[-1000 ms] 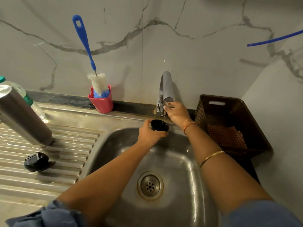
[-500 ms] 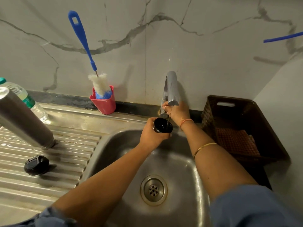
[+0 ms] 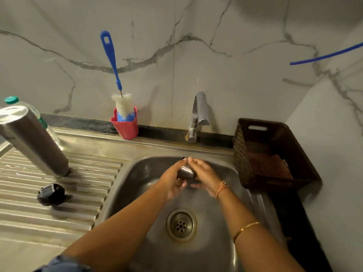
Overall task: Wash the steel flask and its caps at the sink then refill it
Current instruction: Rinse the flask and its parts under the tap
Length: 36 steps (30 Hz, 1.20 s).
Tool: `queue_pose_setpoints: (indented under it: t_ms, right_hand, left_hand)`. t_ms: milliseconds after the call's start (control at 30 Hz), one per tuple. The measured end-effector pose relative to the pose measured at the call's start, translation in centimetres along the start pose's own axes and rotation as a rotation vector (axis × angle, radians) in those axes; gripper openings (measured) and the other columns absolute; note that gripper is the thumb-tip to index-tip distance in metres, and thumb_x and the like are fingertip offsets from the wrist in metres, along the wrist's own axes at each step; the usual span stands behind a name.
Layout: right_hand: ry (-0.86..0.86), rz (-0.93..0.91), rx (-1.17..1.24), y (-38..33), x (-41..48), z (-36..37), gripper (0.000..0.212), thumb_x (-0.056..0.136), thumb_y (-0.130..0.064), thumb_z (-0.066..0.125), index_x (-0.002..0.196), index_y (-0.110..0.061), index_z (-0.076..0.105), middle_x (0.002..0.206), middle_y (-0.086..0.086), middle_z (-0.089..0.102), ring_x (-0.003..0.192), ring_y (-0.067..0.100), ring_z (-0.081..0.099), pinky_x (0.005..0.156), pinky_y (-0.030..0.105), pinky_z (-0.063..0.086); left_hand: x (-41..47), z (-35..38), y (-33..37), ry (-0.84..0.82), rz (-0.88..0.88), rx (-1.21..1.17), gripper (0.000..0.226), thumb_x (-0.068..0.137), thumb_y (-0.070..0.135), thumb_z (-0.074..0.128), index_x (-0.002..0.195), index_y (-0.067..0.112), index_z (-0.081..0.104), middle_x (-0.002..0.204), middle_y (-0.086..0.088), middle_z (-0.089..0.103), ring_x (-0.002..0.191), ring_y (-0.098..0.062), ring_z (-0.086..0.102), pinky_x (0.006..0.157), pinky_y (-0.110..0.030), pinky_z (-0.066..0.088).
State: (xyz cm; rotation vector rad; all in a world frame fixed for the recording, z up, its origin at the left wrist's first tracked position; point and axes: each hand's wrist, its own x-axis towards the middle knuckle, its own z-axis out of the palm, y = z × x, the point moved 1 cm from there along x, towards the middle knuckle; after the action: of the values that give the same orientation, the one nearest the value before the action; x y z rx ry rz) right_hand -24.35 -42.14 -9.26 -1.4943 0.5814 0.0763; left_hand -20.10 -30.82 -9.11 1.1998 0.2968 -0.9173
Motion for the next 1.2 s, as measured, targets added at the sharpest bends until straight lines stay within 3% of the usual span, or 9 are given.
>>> queue_pose_setpoints:
  t_ms: [133,267,367,467,533,633,967,1100,1200]
  right_hand:
    - [-0.047,-0.085,-0.229,0.0,-2.4,1.3,0.035,0.083,-0.037,0.067,0.115,-0.032,0.051,0.111,0.001,0.059,0.104,0.020,0.058,0.087,0.036,0.053]
    - [0.121,-0.256,-0.551,-3.5,-4.4,1.9,0.053,0.079,-0.032,0.073,0.126,-0.021,0.051,0.110,-0.004,0.055,0.099,0.014,0.053,0.080,0.025,0.045]
    - [0.093,-0.364,-0.376,-6.0,-6.3,1.9,0.042,0.083,-0.033,0.068,0.121,-0.026,0.051,0.112,-0.003,0.054,0.101,0.015,0.055,0.076,0.027,0.053]
    - [0.015,-0.261,0.078,-4.7,-6.9,2.4,0.042,0.084,-0.026,0.068,0.123,-0.023,0.052,0.120,0.004,0.057,0.105,0.021,0.059,0.075,0.033,0.056]
    - [0.123,-0.122,-0.227,-1.2,-6.8,3.1,0.048,0.079,-0.022,0.073,0.123,-0.018,0.053,0.117,0.006,0.059,0.102,0.022,0.060,0.082,0.036,0.054]
    - [0.212,-0.037,-0.593,2.5,-6.8,3.9,0.042,0.074,-0.022,0.075,0.112,-0.017,0.059,0.103,0.005,0.062,0.091,0.020,0.060,0.078,0.035,0.055]
    - [-0.187,-0.173,0.410,-3.5,-9.1,5.0,0.041,0.080,-0.014,0.065,0.119,-0.022,0.055,0.115,0.010,0.064,0.102,0.026,0.063,0.076,0.038,0.058]
    - [0.132,0.013,-0.456,4.2,-7.9,6.7,0.044,0.069,-0.012,0.081,0.106,-0.021,0.059,0.102,0.007,0.064,0.093,0.023,0.063,0.083,0.041,0.055]
    - [0.097,0.046,-0.040,4.3,-8.1,7.8,0.039,0.074,-0.010,0.076,0.108,-0.020,0.059,0.113,0.012,0.062,0.093,0.028,0.066,0.073,0.040,0.059]
  left_hand:
    - [-2.2,-1.0,-0.6,-0.054,-0.180,-0.069,0.068,0.083,0.056,0.060,0.122,0.000,0.059,0.098,-0.014,0.060,0.087,-0.021,0.057,0.077,-0.029,0.049]
    - [-3.3,-2.9,-0.5,-0.036,-0.171,0.061,0.098,0.077,0.078,0.046,0.134,-0.002,0.043,0.125,-0.017,0.053,0.116,-0.028,0.050,0.102,-0.039,0.042]
    - [-3.8,-4.9,-0.1,0.046,-0.042,0.157,0.078,0.085,0.069,0.046,0.133,0.008,0.046,0.127,-0.014,0.053,0.119,-0.027,0.049,0.101,-0.039,0.040]
    - [-4.5,-7.1,-0.4,0.071,0.048,0.293,0.031,0.093,0.045,0.053,0.093,0.014,0.056,0.087,-0.006,0.051,0.077,-0.018,0.051,0.069,-0.029,0.040]
    - [-4.8,-8.5,-0.9,0.105,0.101,0.401,0.024,0.093,0.034,0.057,0.078,0.017,0.052,0.073,-0.003,0.045,0.063,-0.014,0.042,0.059,-0.027,0.033]
    - [-5.6,-9.9,-1.7,0.152,0.174,0.548,0.021,0.092,0.031,0.058,0.094,0.010,0.061,0.082,-0.007,0.056,0.075,-0.018,0.053,0.066,-0.028,0.041]
    - [-7.6,-11.8,-1.8,0.184,0.348,0.750,0.012,0.090,0.022,0.062,0.087,0.010,0.059,0.068,-0.003,0.054,0.059,-0.014,0.048,0.058,-0.026,0.039]
    - [-7.9,-12.9,-1.6,0.173,0.375,0.813,0.014,0.090,0.023,0.063,0.091,0.009,0.060,0.067,0.001,0.055,0.059,-0.011,0.049,0.058,-0.024,0.040]
    - [-8.5,-14.2,-1.7,0.176,0.363,0.814,0.016,0.090,0.025,0.063,0.097,0.011,0.061,0.084,-0.004,0.063,0.080,-0.018,0.059,0.077,-0.031,0.047]
